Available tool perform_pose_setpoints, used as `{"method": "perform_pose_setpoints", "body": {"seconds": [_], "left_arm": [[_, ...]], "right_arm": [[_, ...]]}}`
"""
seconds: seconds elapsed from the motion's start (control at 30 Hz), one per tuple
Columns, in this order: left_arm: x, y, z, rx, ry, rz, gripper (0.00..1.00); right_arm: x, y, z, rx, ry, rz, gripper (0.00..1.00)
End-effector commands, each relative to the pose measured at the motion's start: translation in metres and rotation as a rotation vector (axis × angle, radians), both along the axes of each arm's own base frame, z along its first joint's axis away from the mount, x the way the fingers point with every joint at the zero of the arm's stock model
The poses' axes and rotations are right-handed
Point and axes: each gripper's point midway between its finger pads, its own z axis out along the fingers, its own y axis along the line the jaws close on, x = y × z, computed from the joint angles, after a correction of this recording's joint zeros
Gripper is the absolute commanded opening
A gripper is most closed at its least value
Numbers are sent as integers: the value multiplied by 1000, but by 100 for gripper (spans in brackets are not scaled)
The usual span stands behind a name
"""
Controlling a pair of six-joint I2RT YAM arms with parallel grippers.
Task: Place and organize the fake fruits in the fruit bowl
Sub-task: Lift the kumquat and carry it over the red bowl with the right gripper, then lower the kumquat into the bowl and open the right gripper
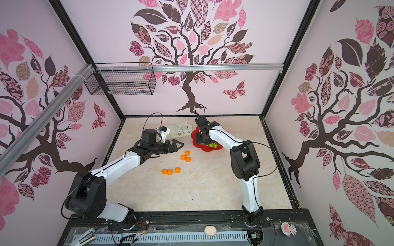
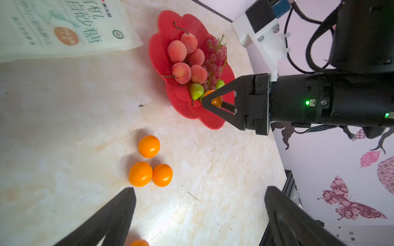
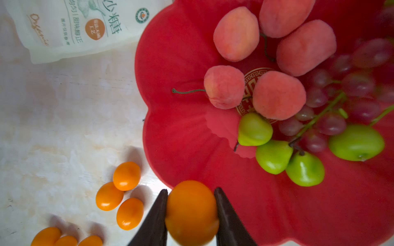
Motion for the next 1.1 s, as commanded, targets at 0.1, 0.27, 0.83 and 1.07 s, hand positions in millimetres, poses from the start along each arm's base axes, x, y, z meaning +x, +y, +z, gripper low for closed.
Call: {"method": "perform_pose_setpoints", "body": {"seconds": [0.1,0.27,0.83,1.07], "left_arm": [[9,-35,-3,56,-25,-89,98],[7,-34,-13,80,-6,-96,98],[4,-31,-10,96,-17,-103,99],[4,-32,-8,94,-19,-108,98]], "right_arm": [[9,-6,9,16,-39,-14,34],[12,-8,-10,-3,-5,-11,34],[22,-5,-40,-11,61,-19,35],[18,-4,-48,-16,100,-9,37]]}}
